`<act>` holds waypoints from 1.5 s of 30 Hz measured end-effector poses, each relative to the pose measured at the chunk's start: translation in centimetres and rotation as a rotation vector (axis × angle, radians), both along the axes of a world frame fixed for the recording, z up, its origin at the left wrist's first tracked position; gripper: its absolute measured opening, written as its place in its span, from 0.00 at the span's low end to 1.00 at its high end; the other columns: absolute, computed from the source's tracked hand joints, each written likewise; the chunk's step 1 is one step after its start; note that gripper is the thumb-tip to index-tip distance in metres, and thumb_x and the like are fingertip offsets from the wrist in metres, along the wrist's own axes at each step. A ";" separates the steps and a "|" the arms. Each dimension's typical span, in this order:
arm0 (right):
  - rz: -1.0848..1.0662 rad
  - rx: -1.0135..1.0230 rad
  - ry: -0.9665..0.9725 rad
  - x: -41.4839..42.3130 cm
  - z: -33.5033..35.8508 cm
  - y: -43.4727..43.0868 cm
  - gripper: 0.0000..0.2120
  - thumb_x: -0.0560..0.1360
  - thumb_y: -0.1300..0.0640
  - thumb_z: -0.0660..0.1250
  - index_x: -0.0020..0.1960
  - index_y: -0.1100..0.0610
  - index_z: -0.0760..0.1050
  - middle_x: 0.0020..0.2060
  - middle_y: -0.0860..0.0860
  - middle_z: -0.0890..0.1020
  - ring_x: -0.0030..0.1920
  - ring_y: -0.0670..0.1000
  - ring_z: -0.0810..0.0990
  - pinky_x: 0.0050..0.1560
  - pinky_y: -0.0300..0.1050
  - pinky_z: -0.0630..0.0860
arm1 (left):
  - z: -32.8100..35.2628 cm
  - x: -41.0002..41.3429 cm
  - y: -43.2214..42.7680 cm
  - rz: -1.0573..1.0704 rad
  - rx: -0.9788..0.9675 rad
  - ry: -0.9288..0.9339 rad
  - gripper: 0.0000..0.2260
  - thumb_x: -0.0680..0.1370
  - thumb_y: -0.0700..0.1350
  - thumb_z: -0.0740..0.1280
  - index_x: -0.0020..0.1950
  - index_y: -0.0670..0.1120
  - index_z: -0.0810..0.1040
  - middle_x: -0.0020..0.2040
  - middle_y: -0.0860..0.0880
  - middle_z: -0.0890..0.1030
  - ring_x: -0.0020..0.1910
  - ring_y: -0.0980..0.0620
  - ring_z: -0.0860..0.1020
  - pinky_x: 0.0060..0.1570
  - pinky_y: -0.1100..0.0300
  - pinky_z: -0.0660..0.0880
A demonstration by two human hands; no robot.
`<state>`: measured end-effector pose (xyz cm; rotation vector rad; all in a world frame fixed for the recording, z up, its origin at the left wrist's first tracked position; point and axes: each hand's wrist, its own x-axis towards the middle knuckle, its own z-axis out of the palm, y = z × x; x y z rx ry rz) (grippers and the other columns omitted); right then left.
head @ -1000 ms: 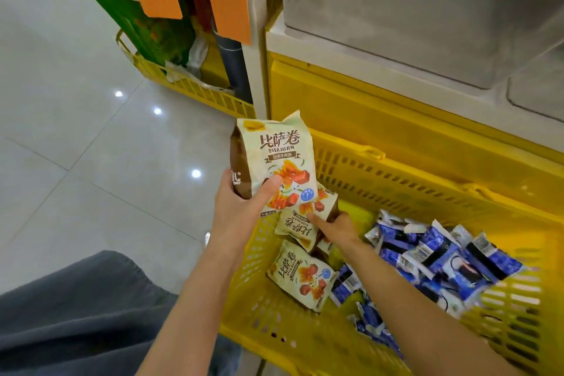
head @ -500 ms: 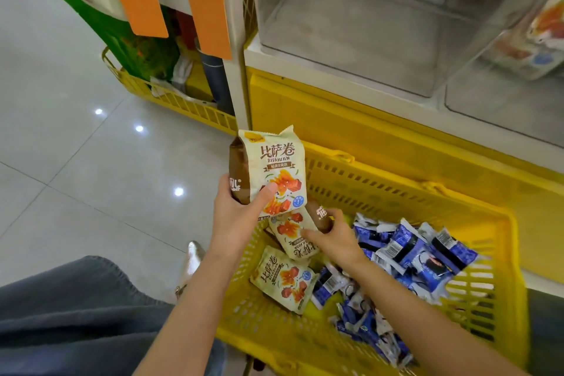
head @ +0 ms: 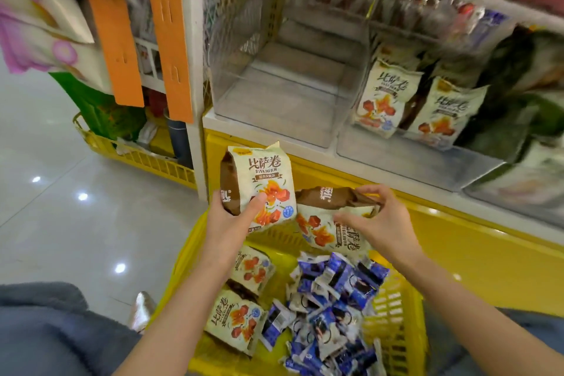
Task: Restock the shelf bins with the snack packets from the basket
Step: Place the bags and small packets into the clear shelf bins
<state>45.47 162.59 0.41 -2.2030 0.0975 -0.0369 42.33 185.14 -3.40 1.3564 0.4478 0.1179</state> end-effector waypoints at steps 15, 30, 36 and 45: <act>-0.154 -0.324 -0.659 5.2 15.7 -4.9 0.23 0.70 0.46 0.71 0.61 0.51 0.70 0.53 0.46 0.76 0.50 0.40 0.69 0.51 0.37 0.65 | 11.6 3.5 -3.2 -0.267 0.158 -0.263 0.18 0.68 0.49 0.75 0.53 0.56 0.72 0.47 0.58 0.81 0.43 0.63 0.81 0.31 0.73 0.73; 0.163 -0.989 -0.118 15.7 12.5 -3.1 0.36 0.73 0.39 0.64 0.71 0.57 0.55 0.66 0.59 0.67 0.66 0.61 0.67 0.63 0.56 0.66 | 14.0 6.8 -3.2 -0.259 -0.021 -0.269 0.16 0.68 0.51 0.74 0.49 0.58 0.71 0.44 0.59 0.81 0.37 0.70 0.79 0.25 0.76 0.70; 0.209 -1.108 -0.013 15.3 12.9 -6.6 0.36 0.68 0.41 0.71 0.67 0.47 0.55 0.63 0.52 0.74 0.52 0.54 0.78 0.47 0.48 0.76 | 14.1 7.4 -3.4 -0.194 -0.093 -0.278 0.18 0.68 0.49 0.75 0.52 0.55 0.71 0.46 0.56 0.81 0.38 0.66 0.80 0.27 0.74 0.72; 0.254 -0.838 -0.174 16.6 11.5 -6.4 0.26 0.72 0.53 0.70 0.66 0.51 0.63 0.62 0.55 0.74 0.55 0.55 0.76 0.47 0.42 0.70 | 13.8 7.3 -4.4 -0.212 -0.046 -0.261 0.17 0.67 0.51 0.75 0.50 0.58 0.70 0.46 0.58 0.80 0.39 0.69 0.79 0.27 0.74 0.72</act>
